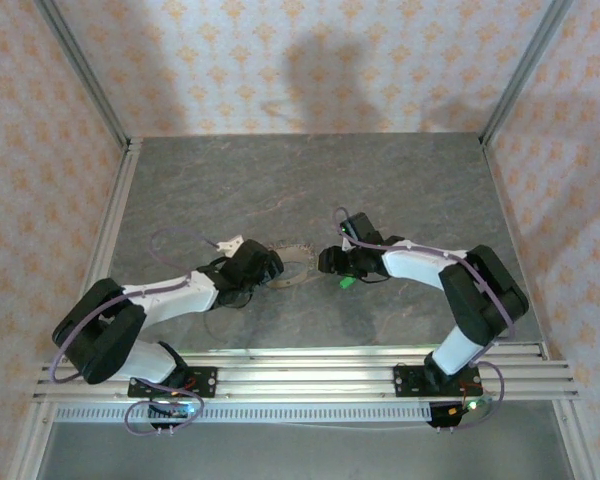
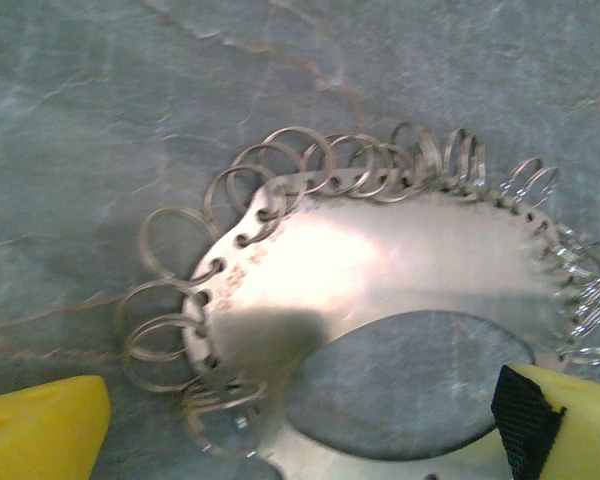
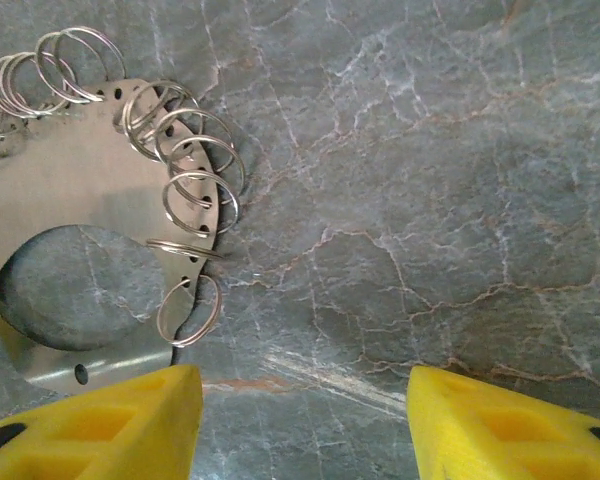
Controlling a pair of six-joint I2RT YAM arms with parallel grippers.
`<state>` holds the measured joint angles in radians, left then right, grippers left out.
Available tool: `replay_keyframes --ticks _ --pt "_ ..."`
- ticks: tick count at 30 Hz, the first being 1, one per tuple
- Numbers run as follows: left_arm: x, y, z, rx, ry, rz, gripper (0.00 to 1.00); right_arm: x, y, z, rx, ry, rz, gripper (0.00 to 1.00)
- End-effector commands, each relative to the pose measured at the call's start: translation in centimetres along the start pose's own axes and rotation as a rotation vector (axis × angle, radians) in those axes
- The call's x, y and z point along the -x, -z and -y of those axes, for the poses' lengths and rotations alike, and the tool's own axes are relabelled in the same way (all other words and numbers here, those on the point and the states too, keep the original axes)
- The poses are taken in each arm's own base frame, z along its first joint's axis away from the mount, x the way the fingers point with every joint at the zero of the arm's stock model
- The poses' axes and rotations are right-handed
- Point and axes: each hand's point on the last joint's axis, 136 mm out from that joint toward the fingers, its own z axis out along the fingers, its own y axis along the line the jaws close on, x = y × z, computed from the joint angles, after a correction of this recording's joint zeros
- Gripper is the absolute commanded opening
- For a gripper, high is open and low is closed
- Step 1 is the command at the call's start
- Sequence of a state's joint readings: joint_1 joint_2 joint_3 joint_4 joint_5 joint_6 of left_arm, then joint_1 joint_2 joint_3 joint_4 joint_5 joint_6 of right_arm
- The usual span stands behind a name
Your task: Put the keys on the keyring
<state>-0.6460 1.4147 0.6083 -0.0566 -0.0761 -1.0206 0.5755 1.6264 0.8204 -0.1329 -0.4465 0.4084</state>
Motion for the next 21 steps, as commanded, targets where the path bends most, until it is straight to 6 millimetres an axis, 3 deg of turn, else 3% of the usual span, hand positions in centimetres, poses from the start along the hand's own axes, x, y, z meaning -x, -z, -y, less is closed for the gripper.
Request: replay_keyframes --ticks 1,12,21 --pt "1.7 -0.3 1.9 -0.045 0.012 0.037 1.00 1.7 0.2 -1.8 0.040 0.027 0.035 0.56" --pt "5.4 -2.8 2.6 -0.034 0.011 0.042 1.00 2.6 -0.7 -2.5 0.051 0.034 0.021 0.56" --pt "7.9 -3.6 3.9 -0.057 -0.032 0.050 1.00 1.9 -1.0 -3.6 0.066 0.055 -0.005 0.55"
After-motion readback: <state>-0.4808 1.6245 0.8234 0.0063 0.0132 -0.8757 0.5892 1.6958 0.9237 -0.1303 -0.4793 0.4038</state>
